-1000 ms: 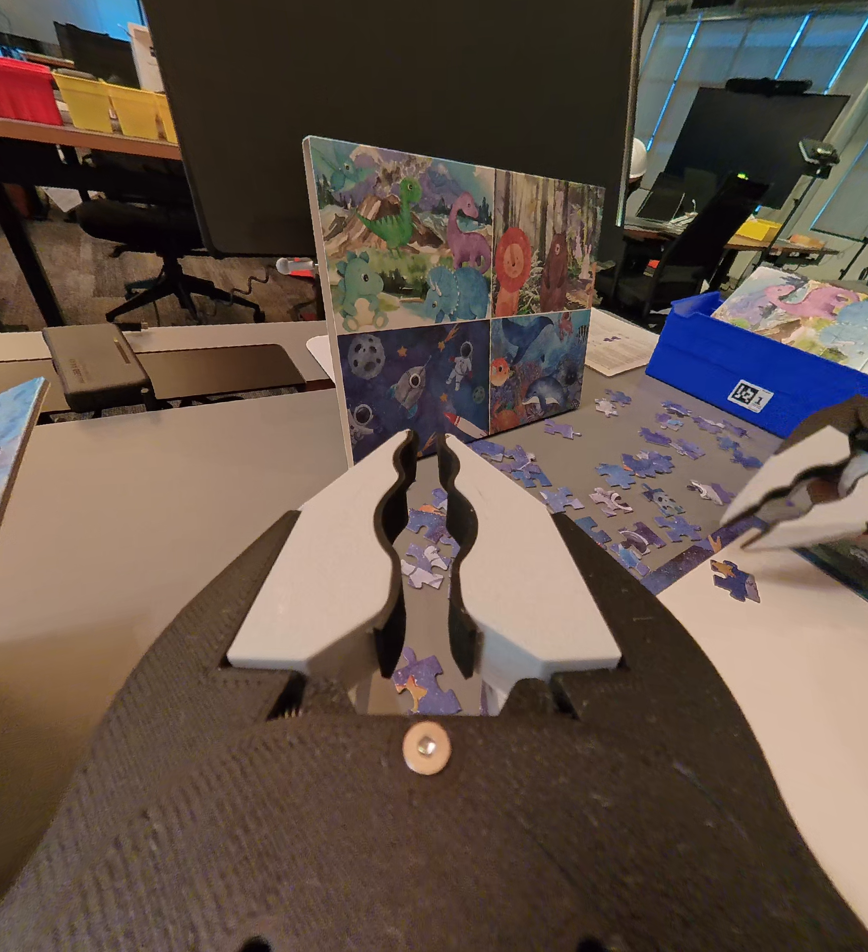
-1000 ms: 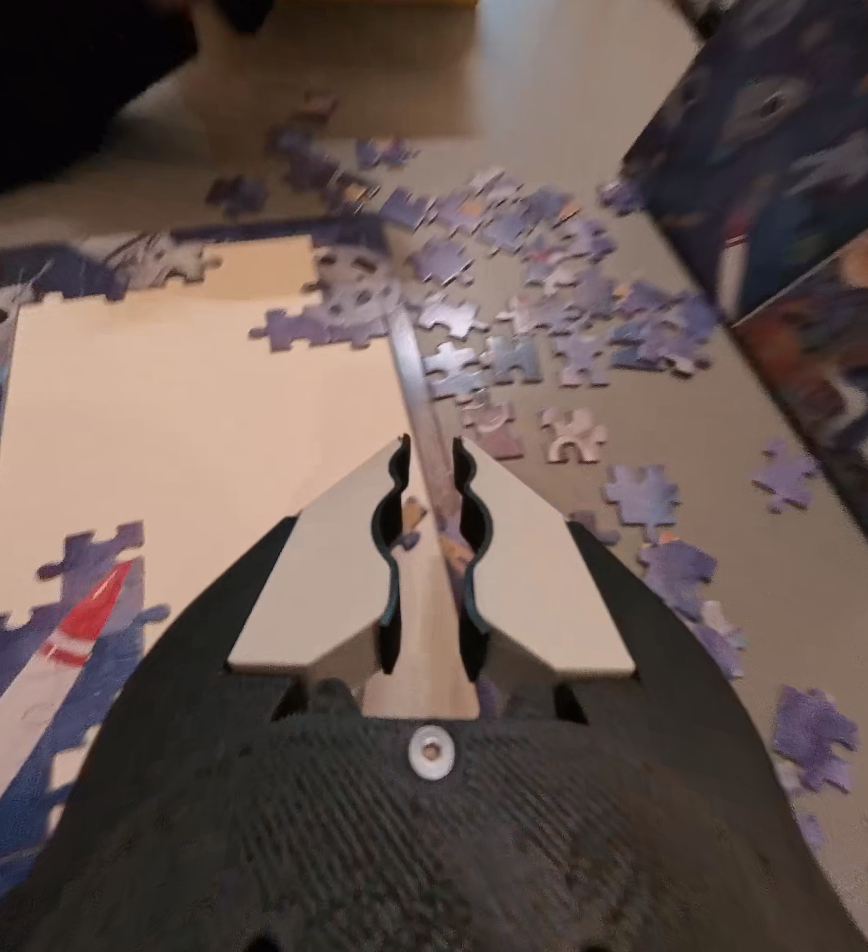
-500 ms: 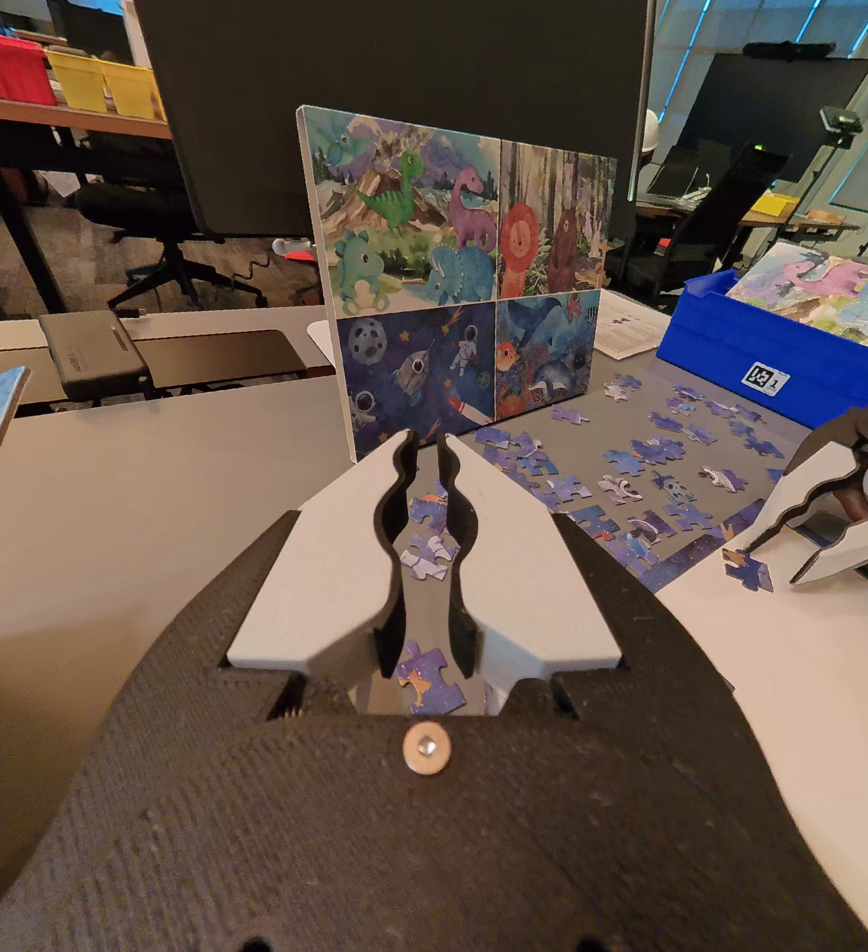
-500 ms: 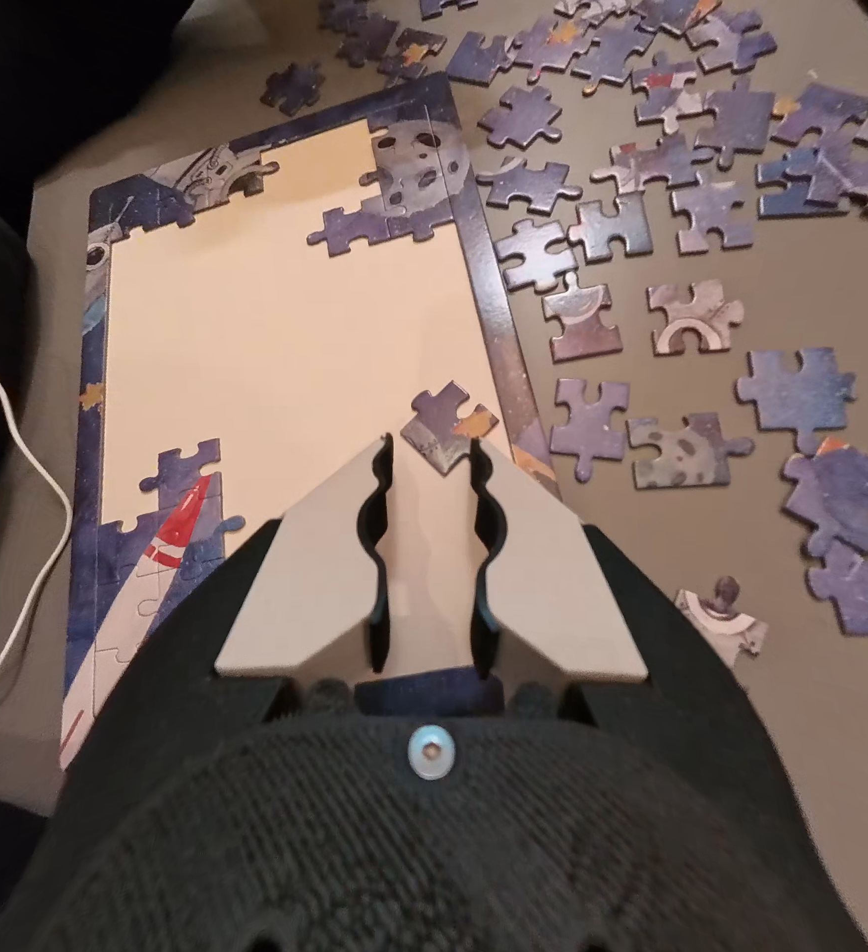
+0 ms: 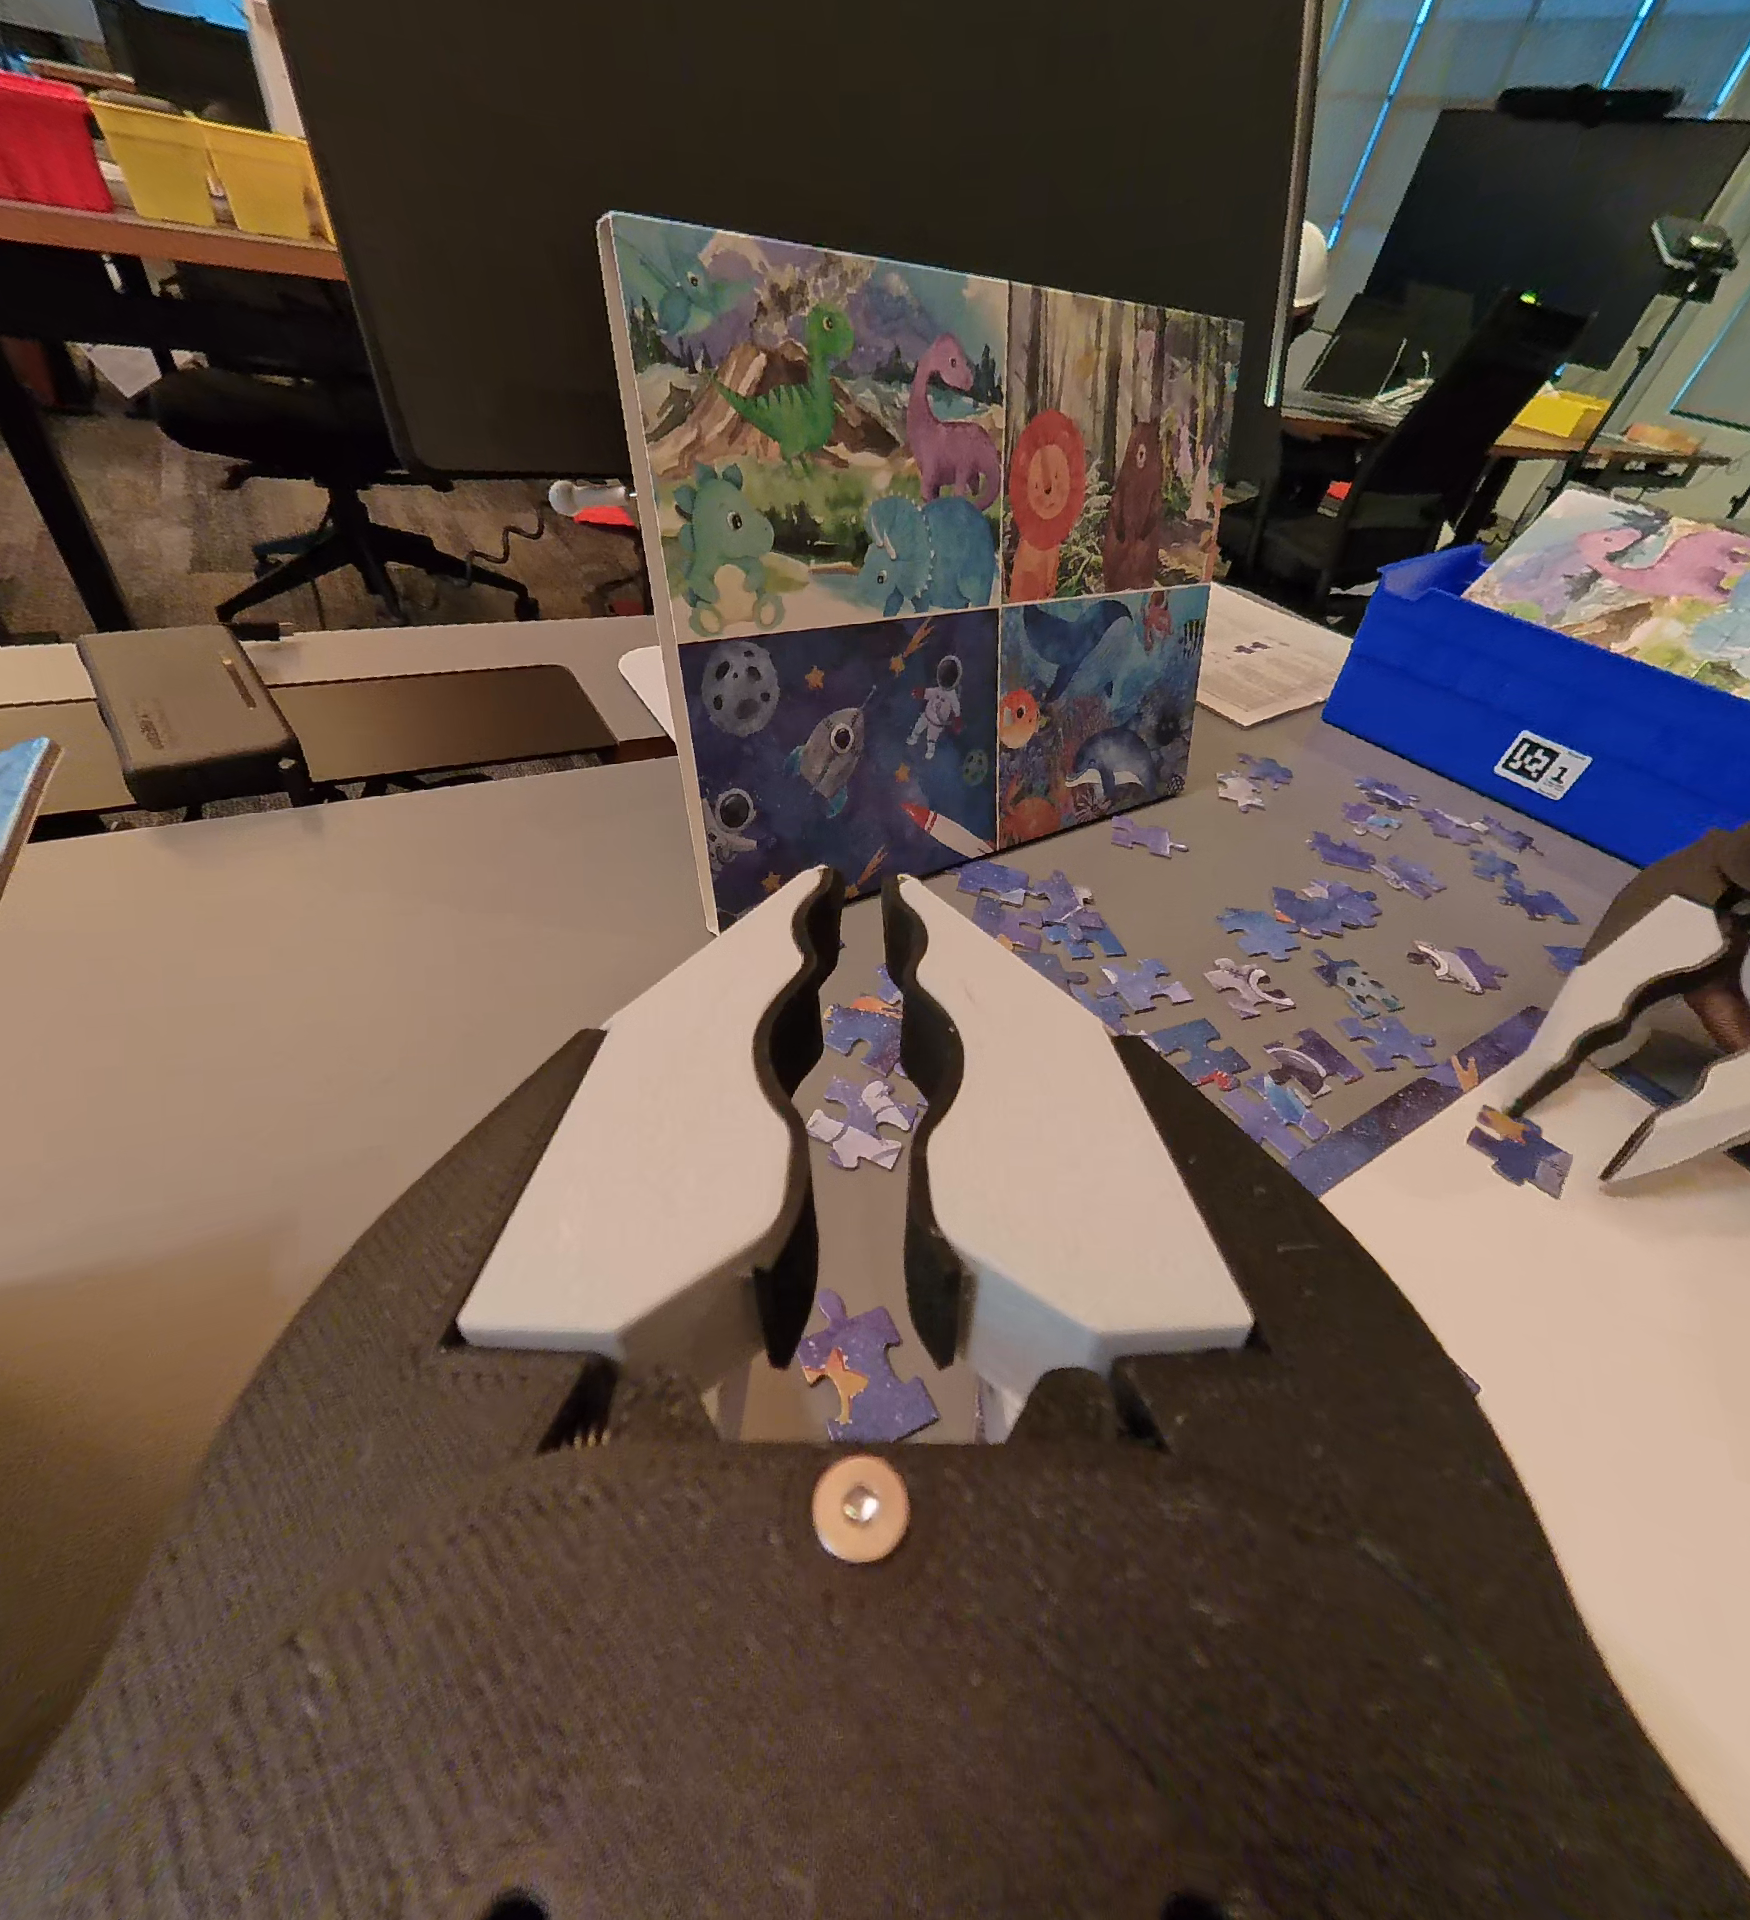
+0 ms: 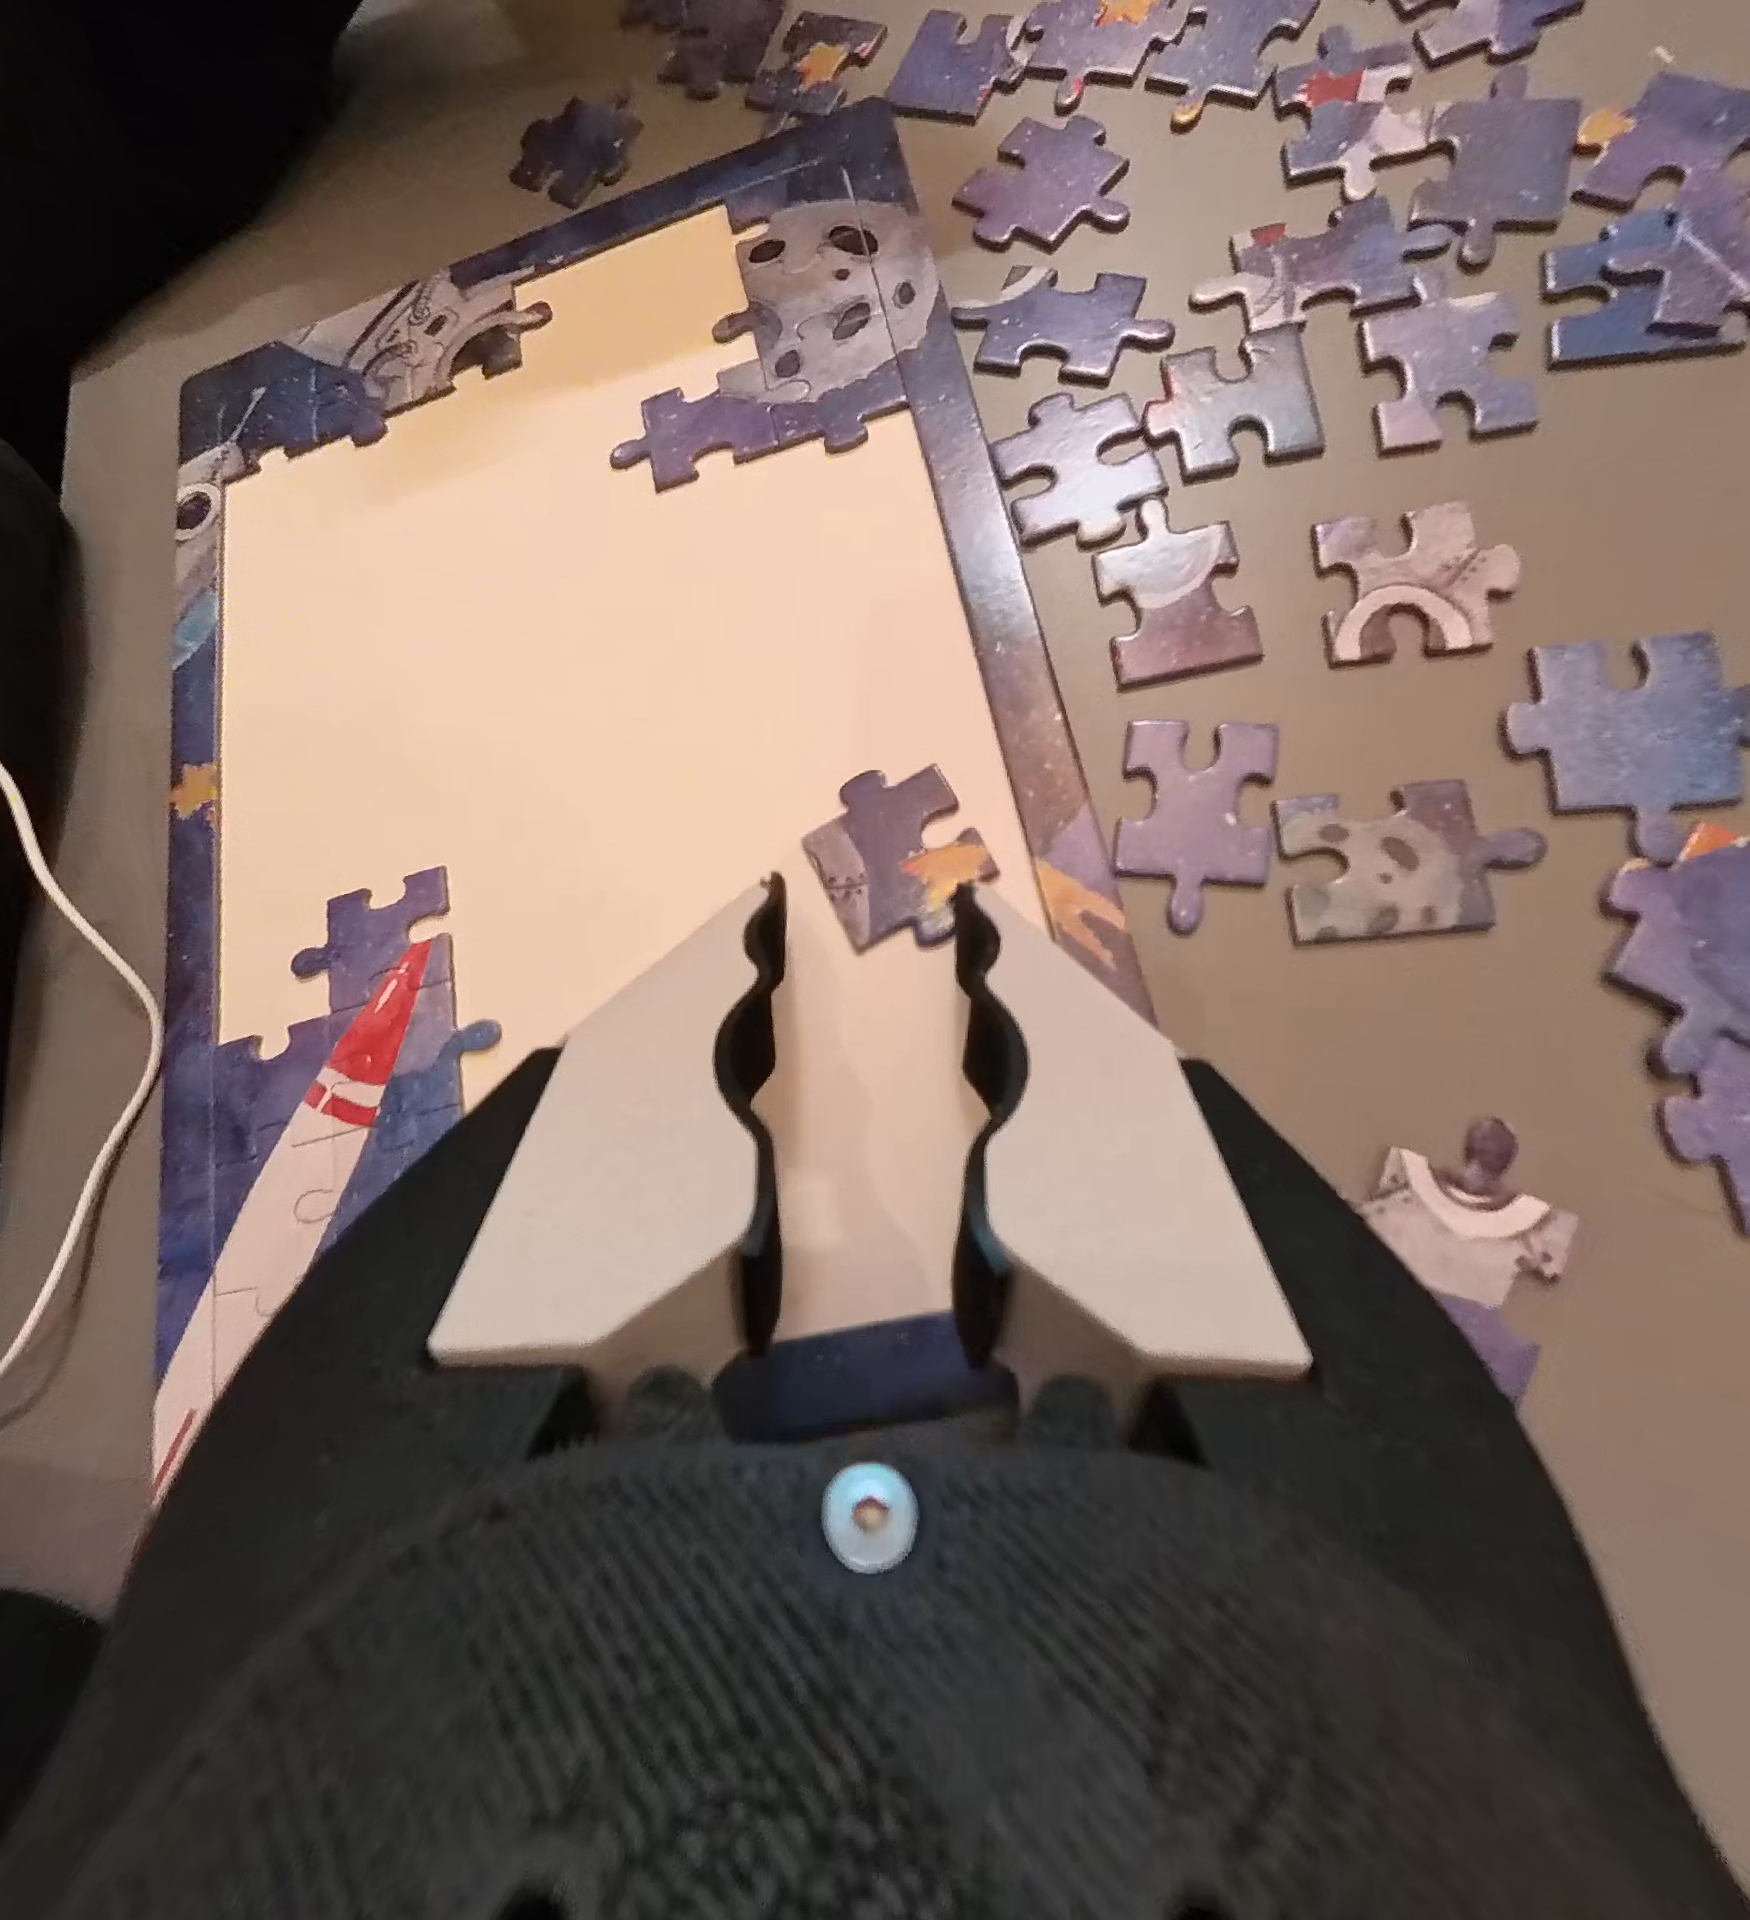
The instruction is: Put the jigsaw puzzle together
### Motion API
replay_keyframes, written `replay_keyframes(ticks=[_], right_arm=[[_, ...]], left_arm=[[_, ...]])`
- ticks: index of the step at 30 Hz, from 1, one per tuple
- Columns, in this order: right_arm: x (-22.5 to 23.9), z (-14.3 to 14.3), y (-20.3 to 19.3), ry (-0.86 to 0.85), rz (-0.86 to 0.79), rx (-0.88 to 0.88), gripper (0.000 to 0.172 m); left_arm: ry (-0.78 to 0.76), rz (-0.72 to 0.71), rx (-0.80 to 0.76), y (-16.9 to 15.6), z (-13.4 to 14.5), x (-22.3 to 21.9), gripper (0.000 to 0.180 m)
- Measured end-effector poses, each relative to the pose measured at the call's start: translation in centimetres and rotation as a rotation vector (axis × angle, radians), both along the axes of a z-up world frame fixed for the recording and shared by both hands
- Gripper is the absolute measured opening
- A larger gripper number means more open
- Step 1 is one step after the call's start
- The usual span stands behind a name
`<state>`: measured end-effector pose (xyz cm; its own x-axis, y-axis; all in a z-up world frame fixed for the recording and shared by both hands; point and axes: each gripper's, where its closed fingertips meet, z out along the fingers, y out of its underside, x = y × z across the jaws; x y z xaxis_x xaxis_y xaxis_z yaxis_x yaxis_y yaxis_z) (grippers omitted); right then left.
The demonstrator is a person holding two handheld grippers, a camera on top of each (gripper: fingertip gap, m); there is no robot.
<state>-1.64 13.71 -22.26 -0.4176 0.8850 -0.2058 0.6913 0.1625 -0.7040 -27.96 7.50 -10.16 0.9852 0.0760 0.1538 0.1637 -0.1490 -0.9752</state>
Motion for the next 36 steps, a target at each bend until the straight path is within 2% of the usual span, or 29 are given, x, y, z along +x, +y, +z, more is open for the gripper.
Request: replay_keyframes(ticks=[8, 13, 24, 36], right_arm=[[0.7, 0.1, 0.3, -0.003, -0.007, -0.017, 0.025], [-0.2, 0.8, 0.1, 0.063, -0.002, 0.024, 0.03], [-0.3, -0.1, -0.2, 0.044, 0.015, 0.062, 0.037], [-0.8, -0.3, 0.0, 0.054, 0.013, 0.135, 0.021]], left_arm=[[0.002, 0.0, -0.004, 0.0, -0.1, 0.0, 0.005], [0.002, 0.0, -0.004, 0.1, -0.1, 0.0, 0.005], [0.003, -0.001, -0.006, 0.1, -0.1, 0.1, 0.005], [0.004, -0.002, -0.01, 0.1, -0.2, 0.1, 0.005]])
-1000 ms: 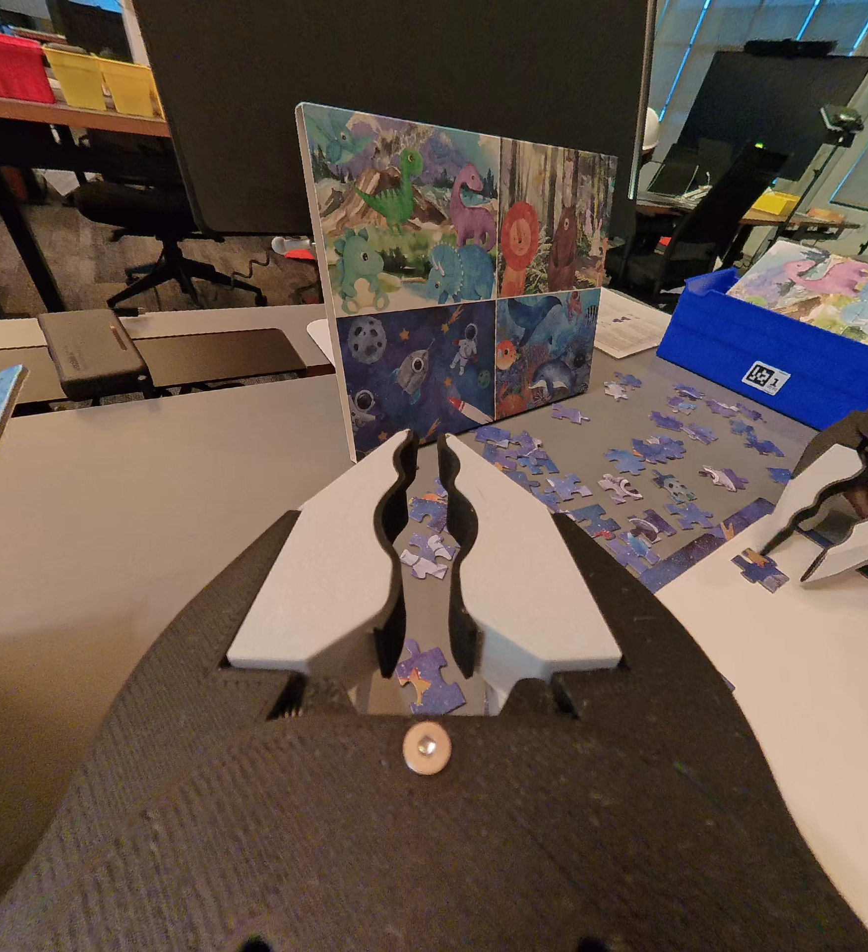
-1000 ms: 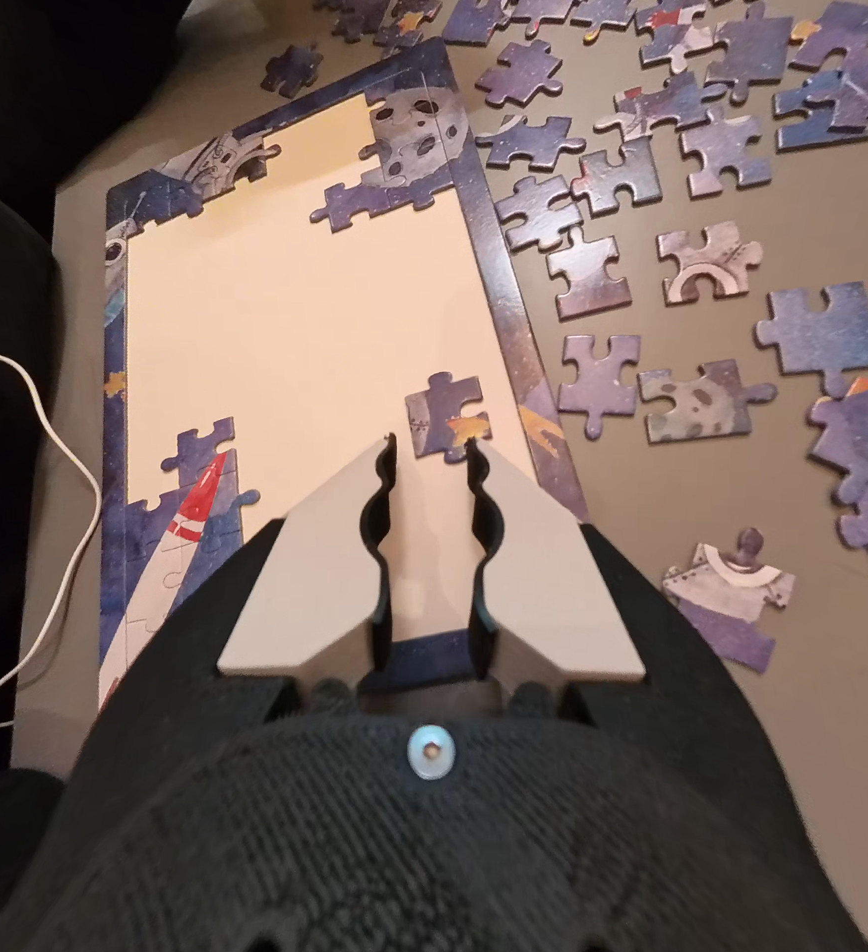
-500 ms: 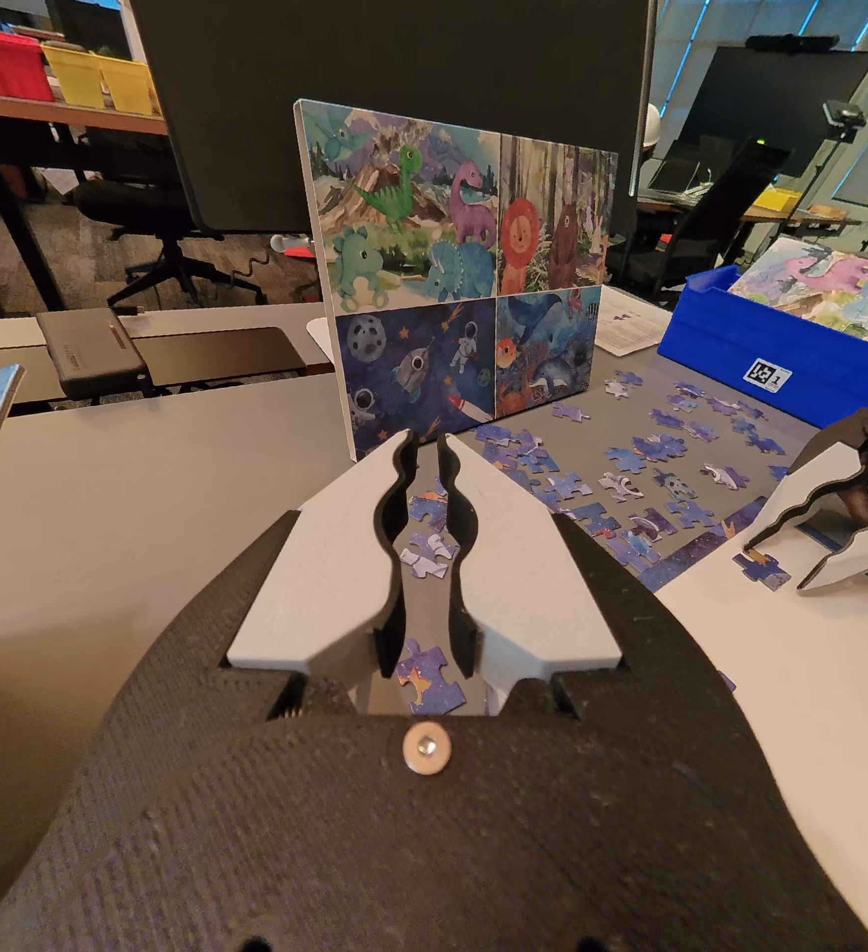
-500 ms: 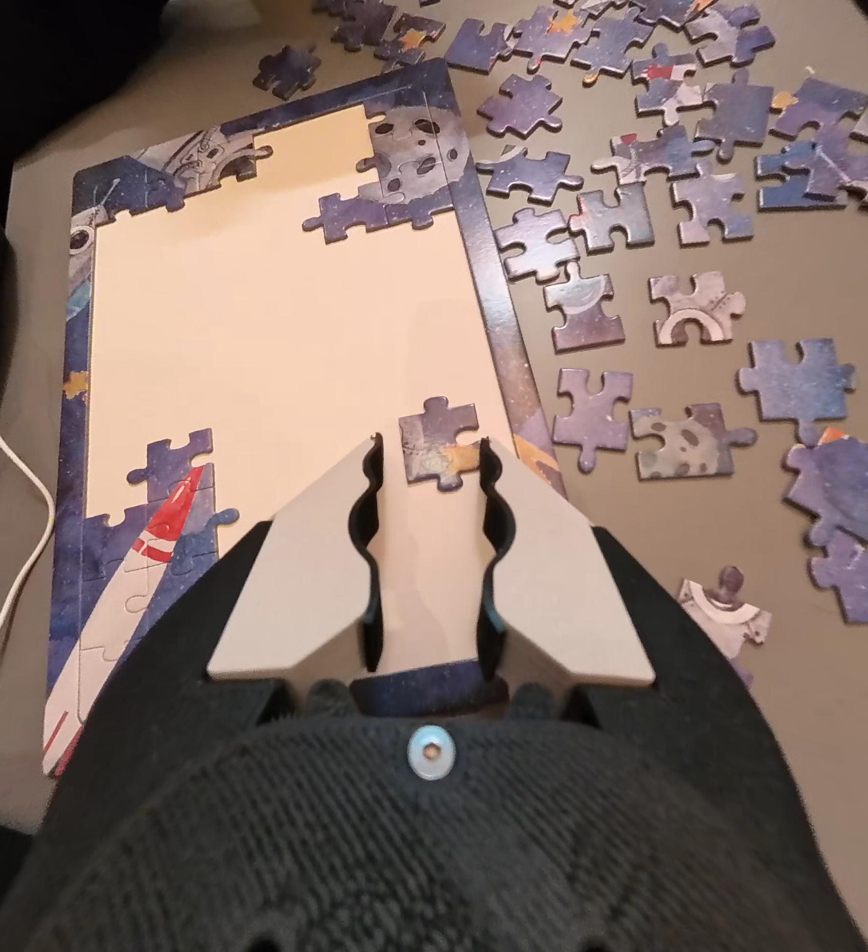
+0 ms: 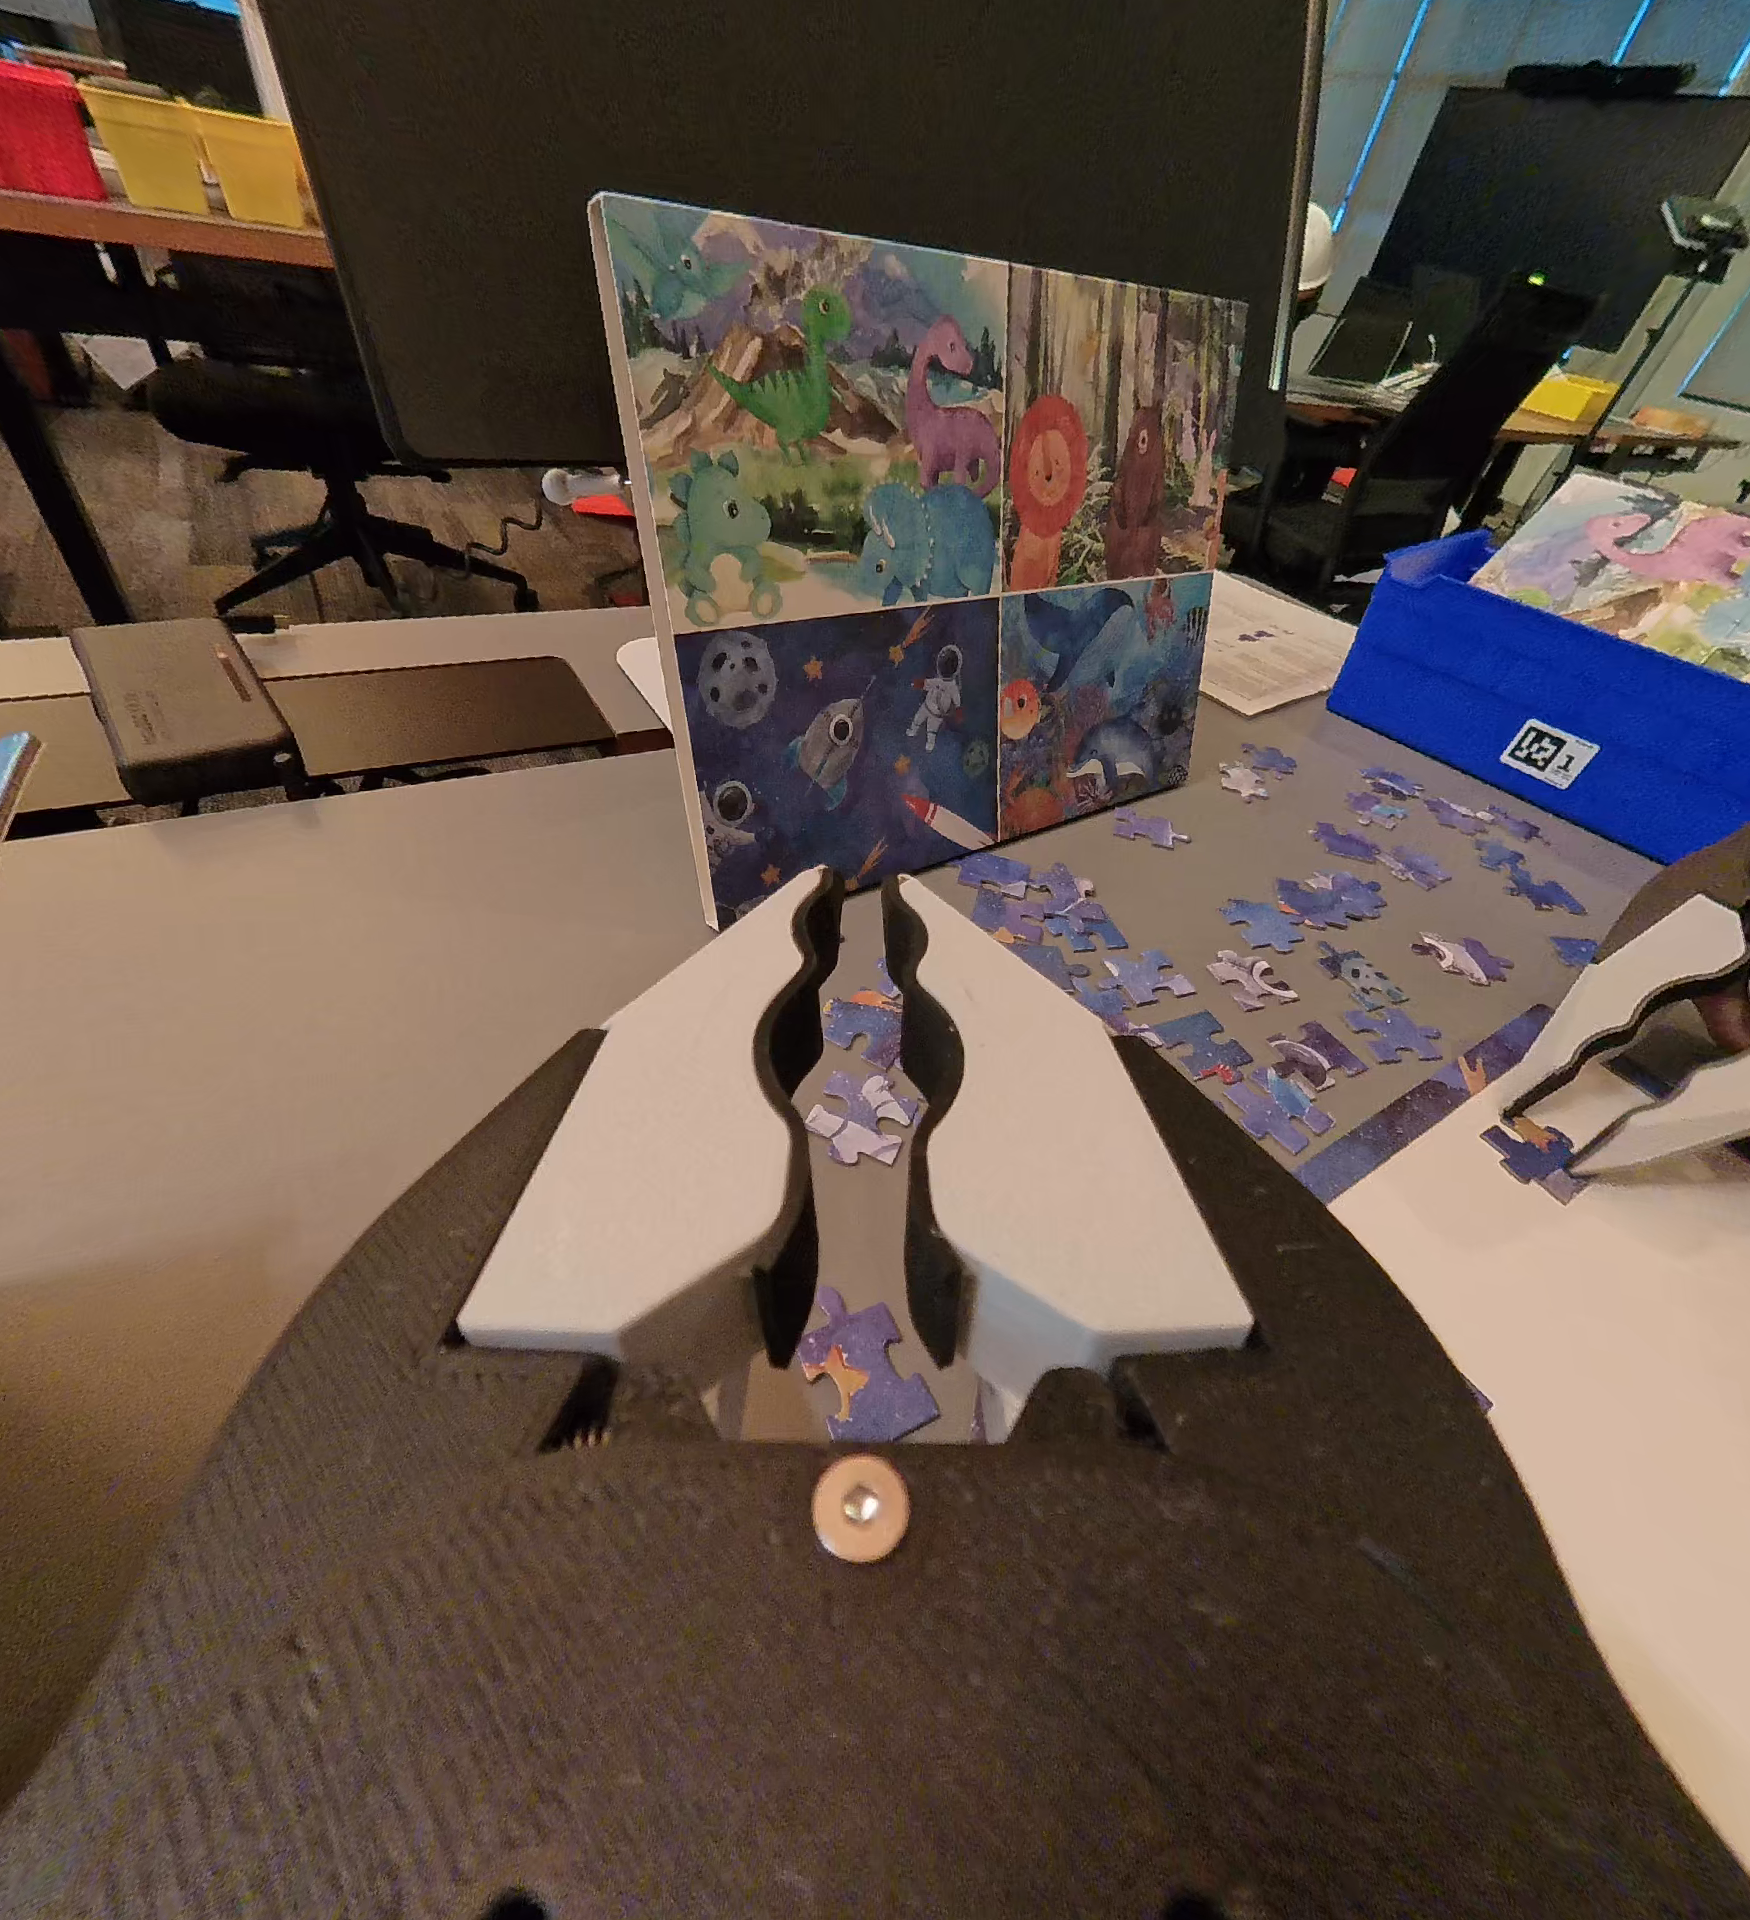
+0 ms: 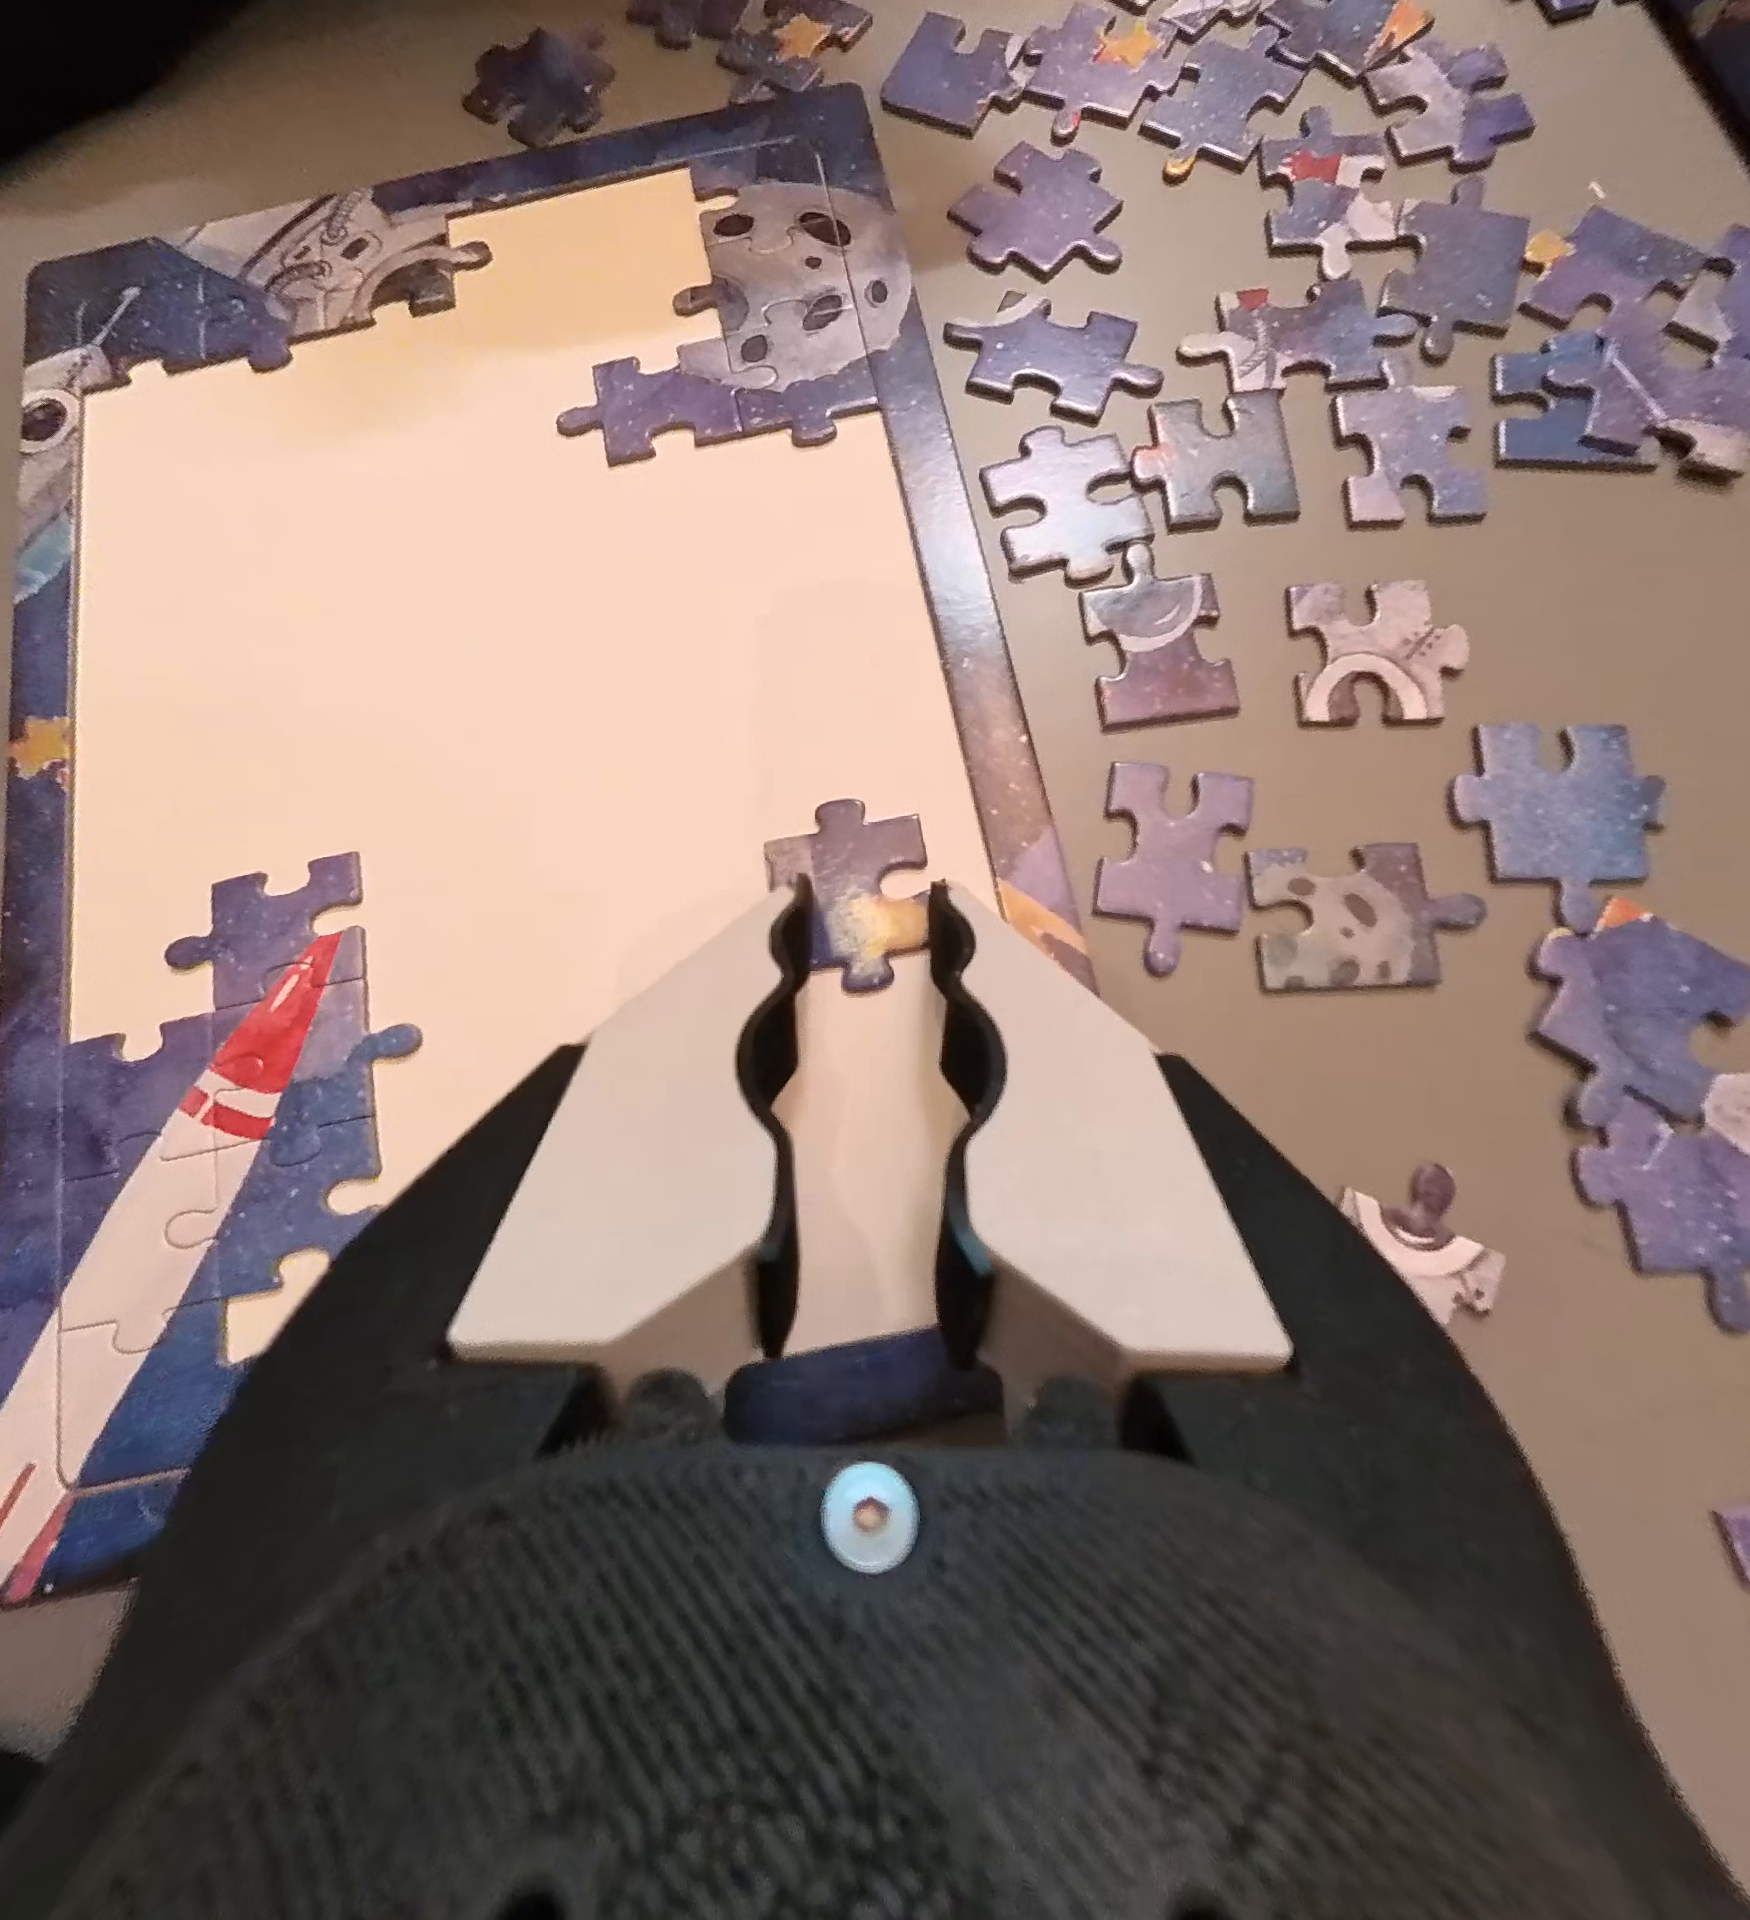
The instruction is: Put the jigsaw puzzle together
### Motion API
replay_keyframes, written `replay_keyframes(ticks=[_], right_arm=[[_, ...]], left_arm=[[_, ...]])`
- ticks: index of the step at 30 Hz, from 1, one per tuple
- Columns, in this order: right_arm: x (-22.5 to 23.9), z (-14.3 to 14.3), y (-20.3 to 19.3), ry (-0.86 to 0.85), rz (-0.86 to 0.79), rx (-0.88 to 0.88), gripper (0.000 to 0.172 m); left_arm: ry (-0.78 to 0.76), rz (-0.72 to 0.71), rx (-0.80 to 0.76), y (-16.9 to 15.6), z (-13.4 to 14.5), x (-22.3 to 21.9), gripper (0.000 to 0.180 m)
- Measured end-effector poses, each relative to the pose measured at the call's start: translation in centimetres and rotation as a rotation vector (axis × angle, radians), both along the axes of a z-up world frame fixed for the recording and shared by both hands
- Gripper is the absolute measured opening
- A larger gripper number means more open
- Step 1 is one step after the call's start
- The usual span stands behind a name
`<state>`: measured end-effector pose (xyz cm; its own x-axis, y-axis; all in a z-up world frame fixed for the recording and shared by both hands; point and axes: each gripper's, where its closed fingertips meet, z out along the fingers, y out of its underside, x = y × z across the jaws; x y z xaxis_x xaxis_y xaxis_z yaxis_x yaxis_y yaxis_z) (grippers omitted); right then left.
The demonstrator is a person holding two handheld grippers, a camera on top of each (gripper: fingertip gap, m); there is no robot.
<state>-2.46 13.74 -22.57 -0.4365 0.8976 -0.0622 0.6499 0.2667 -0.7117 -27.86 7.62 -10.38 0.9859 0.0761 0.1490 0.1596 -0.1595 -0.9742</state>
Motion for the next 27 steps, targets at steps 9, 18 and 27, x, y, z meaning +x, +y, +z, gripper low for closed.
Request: replay_keyframes(ticks=[9, 18, 27], right_arm=[[-0.3, 0.1, -0.7, 0.008, 0.024, -0.016, 0.019], [-0.3, 0.3, -1.0, 0.016, 0.032, -0.022, 0.023], [0.0, 2.6, 1.1, 0.105, -0.052, -0.057, 0.024]], left_arm=[[0.001, -0.002, -0.002, 0.0, 0.0, 0.1, 0.005], [0.001, -0.003, -0.004, 0.1, -0.1, 0.1, 0.005], [0.002, -0.003, -0.005, 0.1, -0.1, 0.1, 0.005]])
